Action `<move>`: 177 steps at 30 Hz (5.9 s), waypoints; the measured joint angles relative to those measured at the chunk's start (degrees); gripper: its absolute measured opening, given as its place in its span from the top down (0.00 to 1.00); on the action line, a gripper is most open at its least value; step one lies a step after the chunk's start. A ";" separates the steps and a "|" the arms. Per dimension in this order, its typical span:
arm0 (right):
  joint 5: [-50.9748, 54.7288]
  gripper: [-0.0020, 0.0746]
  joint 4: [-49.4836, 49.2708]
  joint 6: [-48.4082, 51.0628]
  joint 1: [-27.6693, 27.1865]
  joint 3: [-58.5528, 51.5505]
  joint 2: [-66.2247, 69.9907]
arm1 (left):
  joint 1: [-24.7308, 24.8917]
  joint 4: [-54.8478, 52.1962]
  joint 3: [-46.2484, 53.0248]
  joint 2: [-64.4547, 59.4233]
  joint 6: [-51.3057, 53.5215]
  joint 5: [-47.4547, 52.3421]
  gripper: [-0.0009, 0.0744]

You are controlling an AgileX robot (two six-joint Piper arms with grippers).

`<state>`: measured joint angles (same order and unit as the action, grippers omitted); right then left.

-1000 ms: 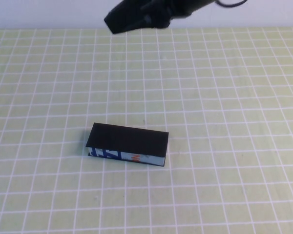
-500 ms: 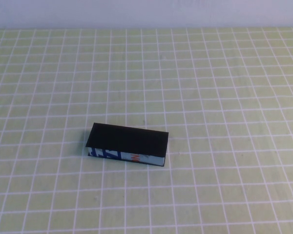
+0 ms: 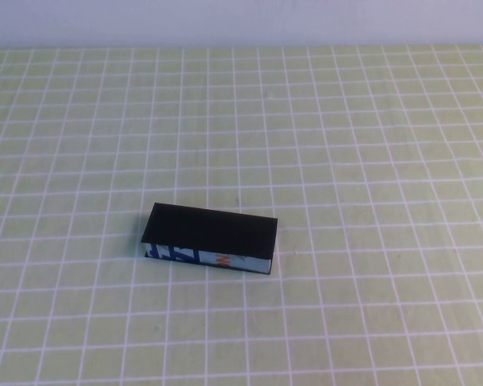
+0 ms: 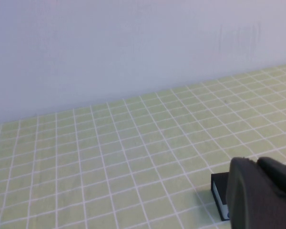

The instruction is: Return glasses to glasses case

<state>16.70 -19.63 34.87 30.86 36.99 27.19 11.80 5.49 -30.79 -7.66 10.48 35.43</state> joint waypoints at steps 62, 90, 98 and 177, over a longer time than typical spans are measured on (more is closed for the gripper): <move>6.36 1.00 -8.04 0.00 0.00 -16.96 -9.06 | -2.75 -1.98 30.92 8.31 -7.44 -11.38 0.99; 6.41 1.00 -8.12 0.00 0.00 -16.96 -9.08 | -2.75 -2.07 31.91 8.35 -7.89 -14.08 0.99; 6.50 1.00 -8.12 0.00 0.00 -16.96 -9.18 | -2.75 -2.07 31.91 8.35 -8.02 -14.18 0.99; 1.20 1.00 7.82 -23.83 -27.90 -38.57 -27.63 | -2.75 -2.07 31.91 8.44 -8.25 -14.42 0.99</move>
<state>17.90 -11.81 11.04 2.95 -1.57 -0.44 9.05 3.42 1.12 0.79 2.23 21.01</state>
